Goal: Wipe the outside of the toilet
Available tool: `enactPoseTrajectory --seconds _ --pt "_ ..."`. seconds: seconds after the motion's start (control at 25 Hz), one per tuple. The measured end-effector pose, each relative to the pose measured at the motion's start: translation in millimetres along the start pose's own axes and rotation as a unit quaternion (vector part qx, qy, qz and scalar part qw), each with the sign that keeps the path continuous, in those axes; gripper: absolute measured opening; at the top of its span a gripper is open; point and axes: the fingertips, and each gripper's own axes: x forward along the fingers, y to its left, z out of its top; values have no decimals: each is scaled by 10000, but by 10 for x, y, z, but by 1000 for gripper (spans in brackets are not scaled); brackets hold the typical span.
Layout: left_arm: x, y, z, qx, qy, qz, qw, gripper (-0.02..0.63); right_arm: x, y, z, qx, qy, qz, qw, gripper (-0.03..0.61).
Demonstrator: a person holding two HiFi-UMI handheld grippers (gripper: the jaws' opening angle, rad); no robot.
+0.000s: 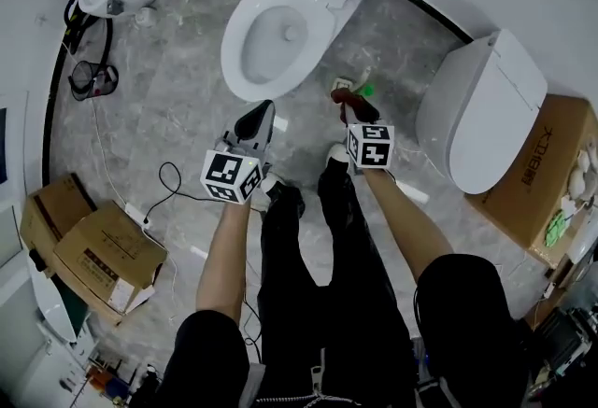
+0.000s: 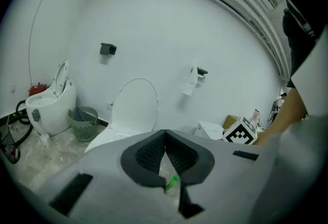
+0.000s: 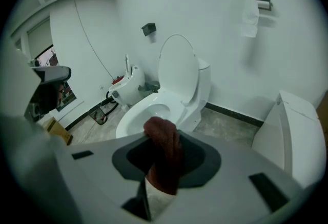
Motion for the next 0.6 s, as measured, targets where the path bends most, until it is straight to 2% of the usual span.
enactPoseTrajectory --seconds 0.36,0.48,0.6 --pt "802 19 -504 323 523 -432 9972 8 1075 -557 -255 963 172 -52 9952 101" --pt "1059 114 -710 446 657 -538 9954 8 1525 -768 -221 1043 230 -138 9942 101" --pt "1211 225 -926 406 733 -554 9949 8 1920 -887 -160 999 262 -213 9944 101"
